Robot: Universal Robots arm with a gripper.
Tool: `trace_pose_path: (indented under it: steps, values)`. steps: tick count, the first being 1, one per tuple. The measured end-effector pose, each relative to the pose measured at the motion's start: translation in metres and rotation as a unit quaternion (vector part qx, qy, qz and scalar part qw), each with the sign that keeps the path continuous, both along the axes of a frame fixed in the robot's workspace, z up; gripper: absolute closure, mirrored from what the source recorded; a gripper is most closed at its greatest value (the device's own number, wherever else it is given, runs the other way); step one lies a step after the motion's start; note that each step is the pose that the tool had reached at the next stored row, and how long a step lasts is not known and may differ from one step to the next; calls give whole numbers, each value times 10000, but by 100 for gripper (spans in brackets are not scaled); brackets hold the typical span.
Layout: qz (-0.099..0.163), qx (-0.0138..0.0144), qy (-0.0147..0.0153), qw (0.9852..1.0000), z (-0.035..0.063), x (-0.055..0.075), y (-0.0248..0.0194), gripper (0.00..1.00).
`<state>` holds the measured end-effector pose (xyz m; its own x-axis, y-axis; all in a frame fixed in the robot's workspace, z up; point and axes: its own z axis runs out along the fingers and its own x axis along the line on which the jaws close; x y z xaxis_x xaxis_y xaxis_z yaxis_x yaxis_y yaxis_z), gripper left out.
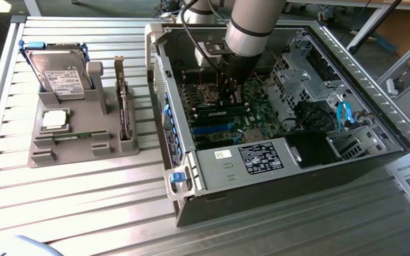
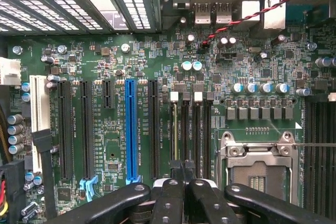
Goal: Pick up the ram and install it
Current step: 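Press down the ram until it locks into place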
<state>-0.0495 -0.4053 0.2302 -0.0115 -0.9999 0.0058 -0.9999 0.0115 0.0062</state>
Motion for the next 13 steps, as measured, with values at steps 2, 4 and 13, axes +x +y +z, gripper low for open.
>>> trace_pose_path:
  steps: [2, 4, 13]
  values:
    - [0, 0, 0, 10000, -3, 0, 0, 90]
    - [0, 0, 0, 10000, -5, 0, 0, 90]
    - [0, 1, -1, 10000, 116, 0, 0, 90]
